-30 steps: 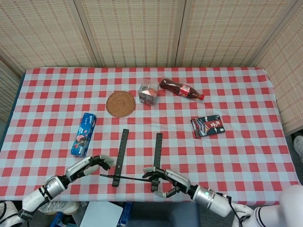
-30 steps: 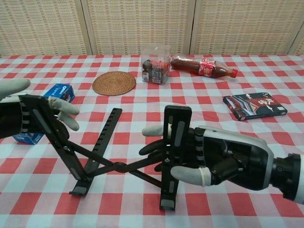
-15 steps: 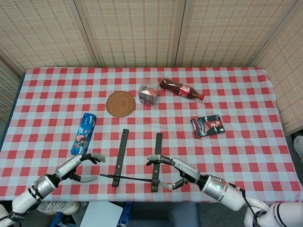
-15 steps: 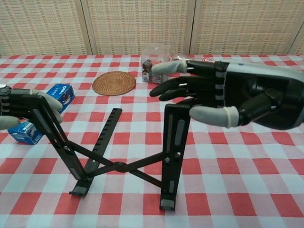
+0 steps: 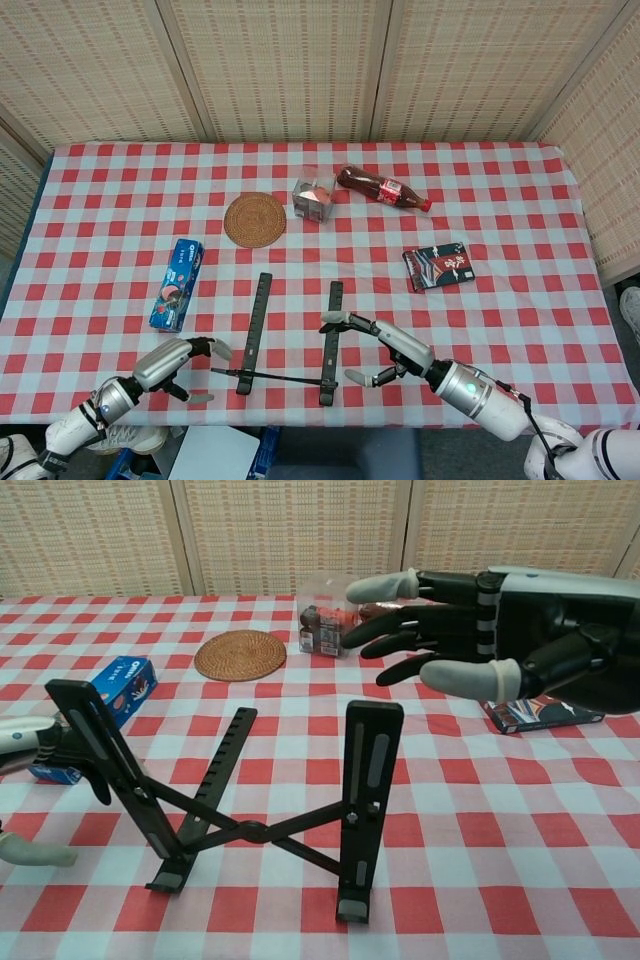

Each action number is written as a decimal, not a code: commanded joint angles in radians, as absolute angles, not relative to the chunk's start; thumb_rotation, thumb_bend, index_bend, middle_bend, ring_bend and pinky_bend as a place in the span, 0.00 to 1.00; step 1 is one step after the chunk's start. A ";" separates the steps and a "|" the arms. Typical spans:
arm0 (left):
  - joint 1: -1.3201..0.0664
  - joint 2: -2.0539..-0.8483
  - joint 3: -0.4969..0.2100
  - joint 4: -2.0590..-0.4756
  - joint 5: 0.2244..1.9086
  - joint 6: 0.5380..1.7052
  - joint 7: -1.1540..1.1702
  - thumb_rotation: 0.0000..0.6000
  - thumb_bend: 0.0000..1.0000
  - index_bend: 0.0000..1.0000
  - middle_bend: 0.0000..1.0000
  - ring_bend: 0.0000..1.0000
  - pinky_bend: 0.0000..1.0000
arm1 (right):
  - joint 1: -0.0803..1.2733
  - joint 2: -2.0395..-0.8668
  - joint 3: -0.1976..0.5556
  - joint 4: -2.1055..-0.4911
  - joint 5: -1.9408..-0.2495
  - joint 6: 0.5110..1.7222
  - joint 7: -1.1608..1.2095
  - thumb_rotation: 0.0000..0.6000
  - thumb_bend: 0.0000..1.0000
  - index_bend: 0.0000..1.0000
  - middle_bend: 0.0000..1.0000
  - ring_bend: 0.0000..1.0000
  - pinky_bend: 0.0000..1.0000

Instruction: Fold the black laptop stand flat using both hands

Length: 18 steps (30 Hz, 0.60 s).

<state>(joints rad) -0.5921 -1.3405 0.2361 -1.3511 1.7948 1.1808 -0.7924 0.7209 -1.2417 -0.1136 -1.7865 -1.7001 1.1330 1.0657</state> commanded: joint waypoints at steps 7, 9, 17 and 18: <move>-0.576 -1.417 0.198 -1.317 1.745 1.151 -0.702 1.00 0.25 0.39 0.26 0.24 0.31 | 0.711 -1.250 -0.112 -1.765 -1.699 1.124 1.085 1.00 0.31 0.12 0.21 0.13 0.14; -0.578 -1.424 0.192 -1.316 1.738 1.146 -0.700 1.00 0.26 0.40 0.26 0.24 0.31 | 0.709 -1.252 -0.112 -1.761 -1.698 1.123 1.090 1.00 0.31 0.12 0.21 0.13 0.14; -0.582 -1.446 0.174 -1.313 1.728 1.146 -0.688 1.00 0.32 0.46 0.26 0.24 0.31 | 0.701 -1.258 -0.108 -1.746 -1.698 1.121 1.103 1.00 0.30 0.12 0.21 0.13 0.14; -0.582 -1.448 0.174 -1.314 1.728 1.146 -0.686 1.00 0.32 0.46 0.26 0.24 0.31 | 0.700 -1.258 -0.107 -1.745 -1.698 1.121 1.104 1.00 0.30 0.12 0.21 0.13 0.14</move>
<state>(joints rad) -0.5821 -1.4474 0.1738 -1.3136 1.7284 1.1461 -0.6859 0.7003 -1.2583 -0.1073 -1.7453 -1.6977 1.1209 1.1041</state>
